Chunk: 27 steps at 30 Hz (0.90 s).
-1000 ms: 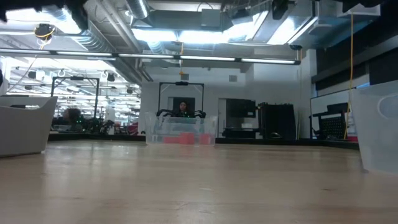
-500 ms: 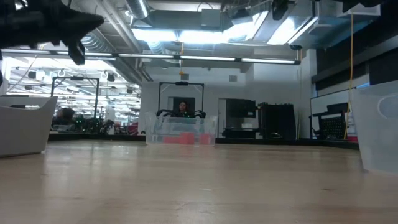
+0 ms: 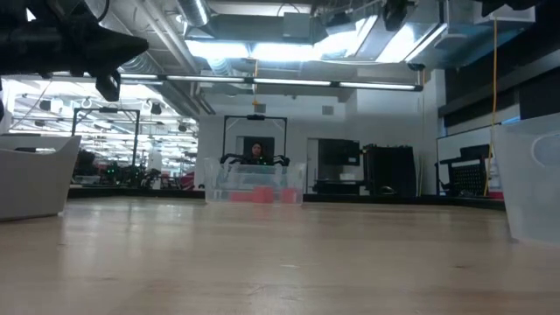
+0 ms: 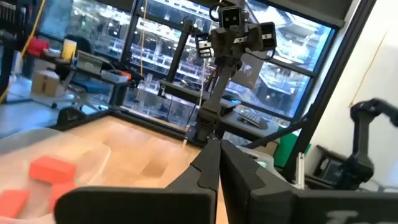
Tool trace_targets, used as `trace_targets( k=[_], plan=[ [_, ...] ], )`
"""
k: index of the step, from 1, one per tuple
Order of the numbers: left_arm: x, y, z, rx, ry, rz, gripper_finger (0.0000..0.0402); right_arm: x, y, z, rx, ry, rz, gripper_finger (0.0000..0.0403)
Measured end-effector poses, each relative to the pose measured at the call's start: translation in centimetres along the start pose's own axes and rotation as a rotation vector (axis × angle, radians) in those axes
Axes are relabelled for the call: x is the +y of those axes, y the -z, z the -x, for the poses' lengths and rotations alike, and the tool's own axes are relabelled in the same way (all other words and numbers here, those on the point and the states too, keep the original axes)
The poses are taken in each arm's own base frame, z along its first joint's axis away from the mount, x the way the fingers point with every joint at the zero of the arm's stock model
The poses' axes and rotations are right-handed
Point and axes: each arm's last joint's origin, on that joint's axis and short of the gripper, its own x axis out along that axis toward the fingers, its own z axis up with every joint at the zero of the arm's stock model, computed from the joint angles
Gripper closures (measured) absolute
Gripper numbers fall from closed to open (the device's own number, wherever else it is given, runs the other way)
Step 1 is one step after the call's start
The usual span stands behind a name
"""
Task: Sort & place blocks by color
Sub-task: Return to Home Position
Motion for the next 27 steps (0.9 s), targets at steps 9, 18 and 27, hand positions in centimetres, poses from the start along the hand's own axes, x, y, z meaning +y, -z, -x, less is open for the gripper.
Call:
trace_targets(
  k=[9,18,27],
  plan=[
    [0.0,0.0,0.0,0.002,-0.001,0.011,0.039,0.7,0.2,2.0,0.102,-0.038,0.05,0.0278],
    [0.0,0.0,0.0,0.002,-0.001,0.011,0.04,1.7,1.9,8.2,-0.047,-0.101,0.155,0.0399],
    [0.0,0.0,0.0,0.002,-0.001,0.011,0.0391,0.3,7.2,10.4,-0.207,-0.094,0.095,0.0401]
  ],
)
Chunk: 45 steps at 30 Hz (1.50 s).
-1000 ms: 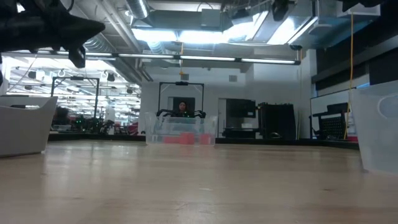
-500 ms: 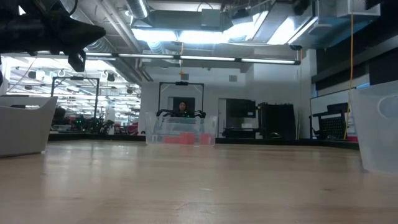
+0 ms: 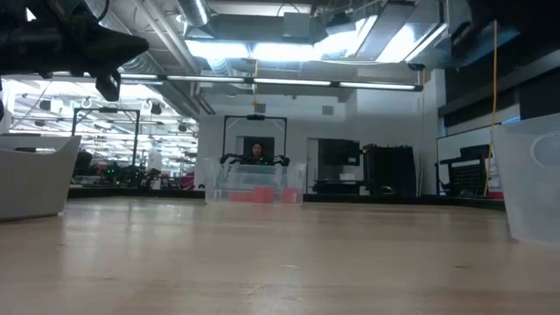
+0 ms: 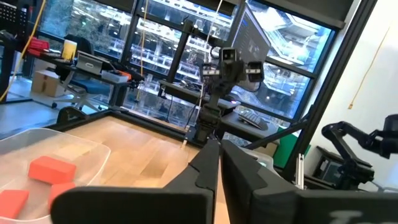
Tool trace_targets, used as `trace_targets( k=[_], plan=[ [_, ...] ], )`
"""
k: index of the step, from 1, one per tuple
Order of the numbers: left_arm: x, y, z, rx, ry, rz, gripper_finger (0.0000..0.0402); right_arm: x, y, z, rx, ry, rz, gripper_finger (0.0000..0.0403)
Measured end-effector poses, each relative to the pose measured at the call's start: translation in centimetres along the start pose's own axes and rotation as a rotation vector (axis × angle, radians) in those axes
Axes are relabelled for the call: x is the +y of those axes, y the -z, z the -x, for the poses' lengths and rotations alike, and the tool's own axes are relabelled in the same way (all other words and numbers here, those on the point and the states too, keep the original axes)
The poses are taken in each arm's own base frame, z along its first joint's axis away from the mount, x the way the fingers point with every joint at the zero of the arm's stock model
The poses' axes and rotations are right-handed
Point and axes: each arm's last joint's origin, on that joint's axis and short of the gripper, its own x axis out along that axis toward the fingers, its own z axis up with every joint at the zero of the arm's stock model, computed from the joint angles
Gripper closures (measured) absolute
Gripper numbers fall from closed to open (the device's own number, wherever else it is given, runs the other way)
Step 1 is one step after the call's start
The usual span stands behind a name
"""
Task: Sort & place blocks by color
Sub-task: Return to Home Position
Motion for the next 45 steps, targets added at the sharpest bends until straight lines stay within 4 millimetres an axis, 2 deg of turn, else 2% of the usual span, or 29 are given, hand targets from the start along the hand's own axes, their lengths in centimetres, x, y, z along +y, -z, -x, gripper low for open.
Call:
trace_targets(
  k=[7,14,26,34,45],
  plan=[
    [0.0,0.0,0.0,0.0,0.0,0.0,0.0387,-0.5,3.1,1.0,0.047,0.012,-0.011,0.0402],
    [0.0,0.0,0.0,0.0,0.0,0.0,0.0396,-1.2,4.8,2.6,0.025,0.017,-0.017,0.0402],
    [0.0,0.0,0.0,0.0,0.0,0.0,0.0393,-2.0,6.6,3.8,0.211,0.136,0.028,0.0403],
    [0.0,0.0,0.0,0.0,0.0,0.0,0.0388,-2.0,7.4,4.0,0.327,0.051,0.121,0.0402],
    [0.0,0.0,0.0,0.001,0.0,0.0,0.0401,-2.1,7.9,4.2,0.388,0.049,0.085,0.0389]
  ],
)
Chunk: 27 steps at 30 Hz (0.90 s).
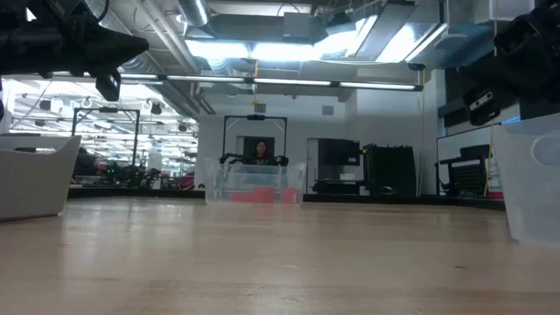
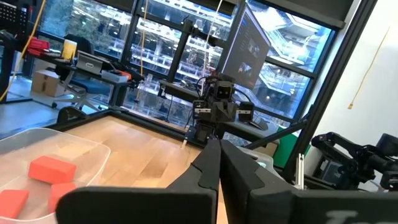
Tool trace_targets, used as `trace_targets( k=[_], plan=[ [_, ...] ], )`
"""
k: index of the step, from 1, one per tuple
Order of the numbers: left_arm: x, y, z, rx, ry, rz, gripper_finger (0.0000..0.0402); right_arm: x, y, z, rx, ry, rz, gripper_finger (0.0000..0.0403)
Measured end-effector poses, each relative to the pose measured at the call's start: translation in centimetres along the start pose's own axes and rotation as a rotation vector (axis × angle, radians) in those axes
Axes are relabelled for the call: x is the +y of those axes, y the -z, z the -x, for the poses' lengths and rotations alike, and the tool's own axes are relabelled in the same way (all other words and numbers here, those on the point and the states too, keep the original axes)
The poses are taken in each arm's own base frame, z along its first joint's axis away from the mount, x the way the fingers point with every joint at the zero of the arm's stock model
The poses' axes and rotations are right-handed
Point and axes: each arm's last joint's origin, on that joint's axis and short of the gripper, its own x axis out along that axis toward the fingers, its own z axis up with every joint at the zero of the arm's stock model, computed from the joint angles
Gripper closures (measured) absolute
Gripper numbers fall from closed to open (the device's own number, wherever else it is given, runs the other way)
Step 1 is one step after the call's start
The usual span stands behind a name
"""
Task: Sort & place blocks by color
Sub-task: Return to Home Position
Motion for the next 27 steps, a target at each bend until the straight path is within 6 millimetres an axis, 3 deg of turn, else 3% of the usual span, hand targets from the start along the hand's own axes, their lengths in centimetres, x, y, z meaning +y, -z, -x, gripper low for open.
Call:
trace_targets(
  k=[14,27],
  plan=[
    [0.0,0.0,0.0,0.0,0.0,0.0,0.0386,0.0,0.0,0.0,0.0,0.0,0.001,0.0387],
    [0.0,0.0,0.0,0.0,0.0,0.0,0.04,0.01,-0.02,0.0,-0.001,0.0,-0.001,0.0386]
  ],
)
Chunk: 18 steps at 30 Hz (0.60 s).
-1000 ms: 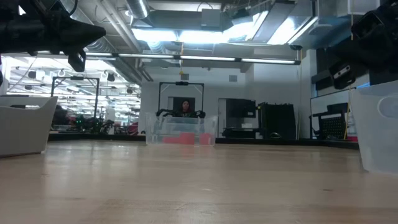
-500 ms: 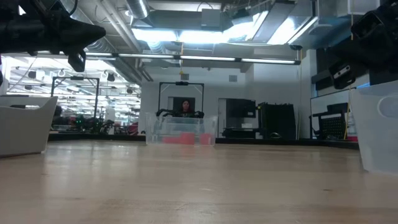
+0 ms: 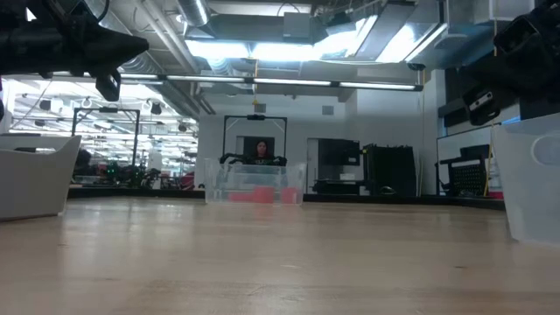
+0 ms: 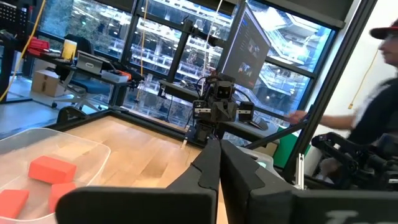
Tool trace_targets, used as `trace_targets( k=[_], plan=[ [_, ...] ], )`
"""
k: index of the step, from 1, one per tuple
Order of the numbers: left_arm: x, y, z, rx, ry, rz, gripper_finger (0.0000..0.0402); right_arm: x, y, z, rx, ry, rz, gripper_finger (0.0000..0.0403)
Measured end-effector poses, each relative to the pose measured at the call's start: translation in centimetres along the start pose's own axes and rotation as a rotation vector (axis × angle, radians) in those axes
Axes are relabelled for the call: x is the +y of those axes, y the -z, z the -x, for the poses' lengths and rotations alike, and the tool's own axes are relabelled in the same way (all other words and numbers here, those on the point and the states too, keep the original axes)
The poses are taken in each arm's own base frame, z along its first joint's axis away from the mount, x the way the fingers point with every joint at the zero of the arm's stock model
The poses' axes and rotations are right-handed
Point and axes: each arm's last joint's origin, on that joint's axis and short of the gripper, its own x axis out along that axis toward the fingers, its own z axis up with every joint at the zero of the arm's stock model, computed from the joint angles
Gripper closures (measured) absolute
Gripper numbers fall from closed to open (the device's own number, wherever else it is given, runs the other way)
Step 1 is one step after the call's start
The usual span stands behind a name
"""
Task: Sort & place blocks by color
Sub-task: Return to Home Position
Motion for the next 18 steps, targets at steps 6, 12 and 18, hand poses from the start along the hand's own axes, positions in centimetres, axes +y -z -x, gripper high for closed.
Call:
trace_targets(
  k=[6,12,18],
  plan=[
    [0.0,0.0,0.0,0.0,0.0,0.0,0.0397,0.0,0.0,0.0,0.0,0.0,0.001,0.0386],
    [0.0,0.0,0.0,0.0,0.0,0.0,0.0388,0.0,0.0,0.0,0.0,0.0,0.002,0.0386],
    [0.0,0.0,0.0,0.0,0.0,0.0,0.039,0.0,0.0,0.0,0.0,0.0,0.001,0.0386]
  ],
)
